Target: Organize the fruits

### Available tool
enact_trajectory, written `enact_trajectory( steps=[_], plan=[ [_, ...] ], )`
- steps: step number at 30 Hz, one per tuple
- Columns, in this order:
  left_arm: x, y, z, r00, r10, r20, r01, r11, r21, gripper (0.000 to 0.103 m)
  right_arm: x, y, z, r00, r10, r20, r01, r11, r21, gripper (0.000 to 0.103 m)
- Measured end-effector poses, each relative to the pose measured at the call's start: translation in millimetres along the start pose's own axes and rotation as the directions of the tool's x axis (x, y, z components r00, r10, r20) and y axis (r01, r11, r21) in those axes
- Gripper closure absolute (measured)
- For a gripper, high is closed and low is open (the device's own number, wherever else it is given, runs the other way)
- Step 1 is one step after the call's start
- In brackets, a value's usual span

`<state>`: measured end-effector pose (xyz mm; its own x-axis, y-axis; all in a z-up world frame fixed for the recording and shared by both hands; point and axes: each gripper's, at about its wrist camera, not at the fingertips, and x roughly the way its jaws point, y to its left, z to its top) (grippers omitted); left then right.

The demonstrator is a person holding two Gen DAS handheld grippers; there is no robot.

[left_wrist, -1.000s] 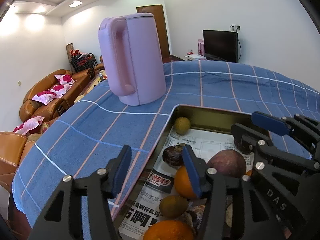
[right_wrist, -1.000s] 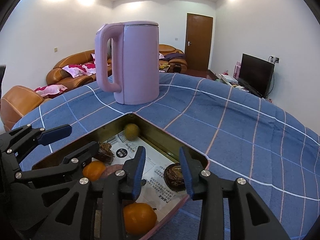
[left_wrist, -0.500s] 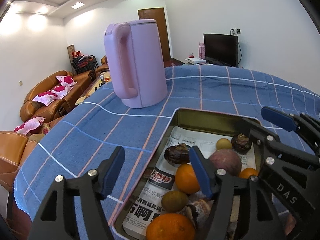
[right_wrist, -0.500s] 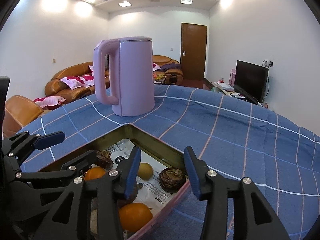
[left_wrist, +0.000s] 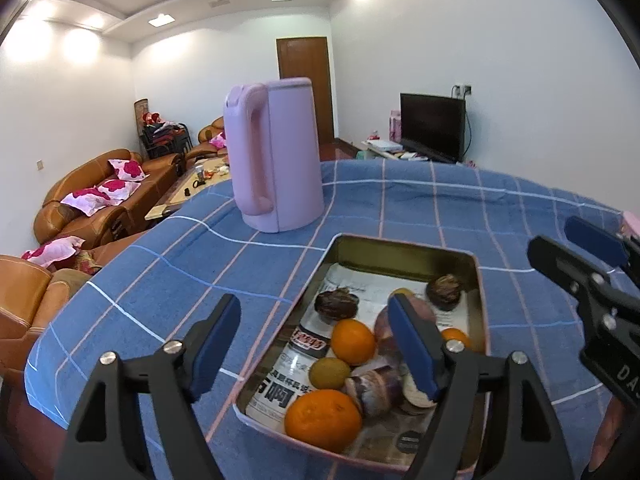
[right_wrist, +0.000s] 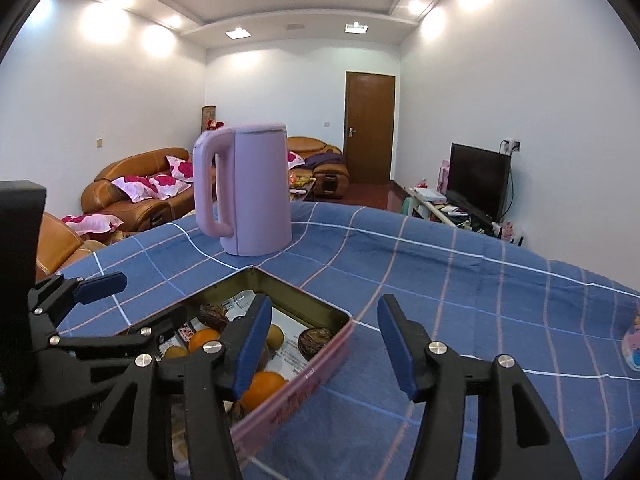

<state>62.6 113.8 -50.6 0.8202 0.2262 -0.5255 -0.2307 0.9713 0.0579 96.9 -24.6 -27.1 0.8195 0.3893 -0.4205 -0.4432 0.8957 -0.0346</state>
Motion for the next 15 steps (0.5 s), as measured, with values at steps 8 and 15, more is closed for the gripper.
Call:
enact_trajectory(
  steps=[8, 15],
  plan=[
    [-20, -7, 2, 0.999, -0.009, 0.05, 0.009, 1.0, 0.004, 0.012, -30, -5, -1, 0.999, -0.018, 0.035, 0.017, 1.0, 0.015, 0.042],
    [-31, -7, 3, 0.997, -0.008, 0.075, 0.008, 1.0, -0.002, 0.006, -45, -5, -1, 0.998, -0.031, 0.058, 0.031, 0.999, 0.015, 0.041]
  ],
)
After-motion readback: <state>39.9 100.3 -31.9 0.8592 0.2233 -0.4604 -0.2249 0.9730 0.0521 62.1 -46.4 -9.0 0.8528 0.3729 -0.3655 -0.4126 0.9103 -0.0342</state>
